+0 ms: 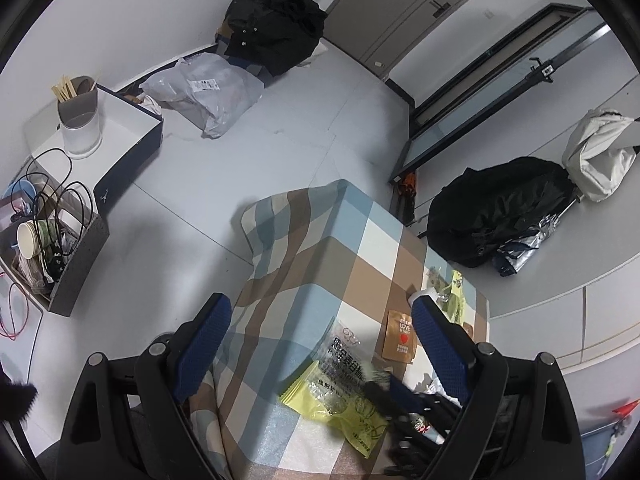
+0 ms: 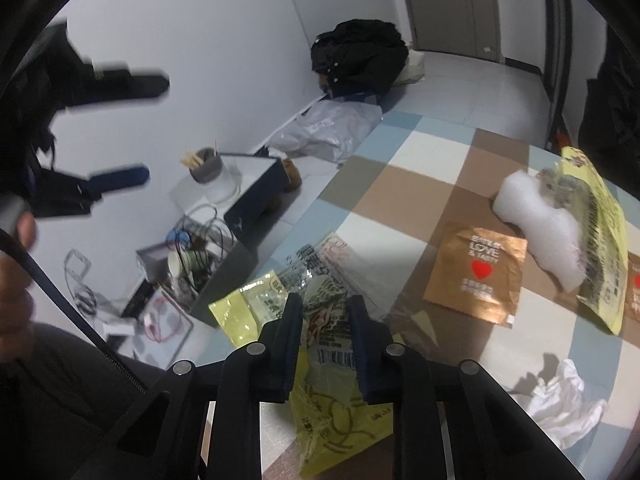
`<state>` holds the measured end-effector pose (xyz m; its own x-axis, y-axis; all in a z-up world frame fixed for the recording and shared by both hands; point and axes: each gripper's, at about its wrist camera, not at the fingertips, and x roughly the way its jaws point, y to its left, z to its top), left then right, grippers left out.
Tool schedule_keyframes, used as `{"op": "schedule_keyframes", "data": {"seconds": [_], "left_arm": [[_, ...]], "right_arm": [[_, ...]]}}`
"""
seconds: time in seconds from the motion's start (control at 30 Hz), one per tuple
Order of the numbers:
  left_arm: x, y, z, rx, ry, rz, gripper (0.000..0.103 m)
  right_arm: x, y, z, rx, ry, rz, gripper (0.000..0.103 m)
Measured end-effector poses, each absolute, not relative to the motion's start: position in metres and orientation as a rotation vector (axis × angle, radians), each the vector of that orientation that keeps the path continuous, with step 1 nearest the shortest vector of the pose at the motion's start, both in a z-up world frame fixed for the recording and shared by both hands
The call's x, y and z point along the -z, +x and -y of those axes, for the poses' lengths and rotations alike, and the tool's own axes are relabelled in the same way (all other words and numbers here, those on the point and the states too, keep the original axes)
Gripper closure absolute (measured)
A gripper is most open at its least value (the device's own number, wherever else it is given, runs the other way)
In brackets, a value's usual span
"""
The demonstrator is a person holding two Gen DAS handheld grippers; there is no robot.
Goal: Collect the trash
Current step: 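Close the right gripper on the red-white snack wrapper, then close the left gripper on the yellow bread bag while the right holds the wrapper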
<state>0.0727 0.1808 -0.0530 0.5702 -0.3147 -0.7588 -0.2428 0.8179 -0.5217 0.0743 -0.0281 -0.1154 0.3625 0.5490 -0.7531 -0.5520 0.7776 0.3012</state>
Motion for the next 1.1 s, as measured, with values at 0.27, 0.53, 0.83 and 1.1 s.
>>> {"op": "schedule_keyframes", "data": {"seconds": [0.27, 0.53, 0.83, 1.1], "left_arm": [[0.071, 0.078, -0.152, 0.099, -0.486, -1.101, 0.013], [0.090, 0.077, -0.110, 0.267, -0.391, -1.217, 0.013], [0.109, 0.065, -0.049, 0.334, -0.125, -1.294, 0.013], [0.125, 0.058, -0.029, 0.267, 0.068, -1.310, 0.013]], "right_arm": [[0.082, 0.061, 0.071, -0.680, 0.039, -0.897, 0.082], [0.068, 0.038, 0.130, -0.612, 0.071, -0.874, 0.082], [0.058, 0.021, 0.181, -0.551, 0.149, -0.829, 0.082], [0.056, 0.015, 0.202, -0.543, 0.199, -0.796, 0.082]]}}
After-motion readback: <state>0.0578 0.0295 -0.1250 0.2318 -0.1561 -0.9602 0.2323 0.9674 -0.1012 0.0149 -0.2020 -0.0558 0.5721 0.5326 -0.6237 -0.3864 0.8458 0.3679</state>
